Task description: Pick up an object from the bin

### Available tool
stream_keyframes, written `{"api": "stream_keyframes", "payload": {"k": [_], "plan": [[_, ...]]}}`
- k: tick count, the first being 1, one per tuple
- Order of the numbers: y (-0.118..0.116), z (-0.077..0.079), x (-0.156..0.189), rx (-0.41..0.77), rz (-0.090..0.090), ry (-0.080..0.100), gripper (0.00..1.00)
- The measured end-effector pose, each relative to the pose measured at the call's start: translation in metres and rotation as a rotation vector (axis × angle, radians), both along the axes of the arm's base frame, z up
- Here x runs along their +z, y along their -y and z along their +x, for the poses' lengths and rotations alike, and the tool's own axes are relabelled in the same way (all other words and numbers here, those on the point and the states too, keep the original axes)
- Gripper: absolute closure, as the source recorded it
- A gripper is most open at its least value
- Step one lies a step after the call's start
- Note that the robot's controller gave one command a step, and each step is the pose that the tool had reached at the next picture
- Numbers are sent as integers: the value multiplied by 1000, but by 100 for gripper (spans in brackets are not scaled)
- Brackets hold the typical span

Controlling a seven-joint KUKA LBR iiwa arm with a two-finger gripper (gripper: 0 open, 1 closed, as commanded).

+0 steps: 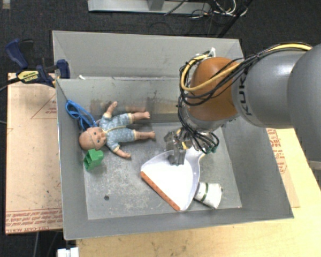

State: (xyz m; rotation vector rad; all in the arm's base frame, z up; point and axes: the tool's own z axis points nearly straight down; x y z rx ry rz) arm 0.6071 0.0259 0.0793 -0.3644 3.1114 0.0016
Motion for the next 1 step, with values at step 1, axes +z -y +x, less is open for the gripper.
{"api": "stream_keyframes", "payload": {"k": [1], "plan": [[-40, 1, 135, -53, 4, 7, 100]]}}
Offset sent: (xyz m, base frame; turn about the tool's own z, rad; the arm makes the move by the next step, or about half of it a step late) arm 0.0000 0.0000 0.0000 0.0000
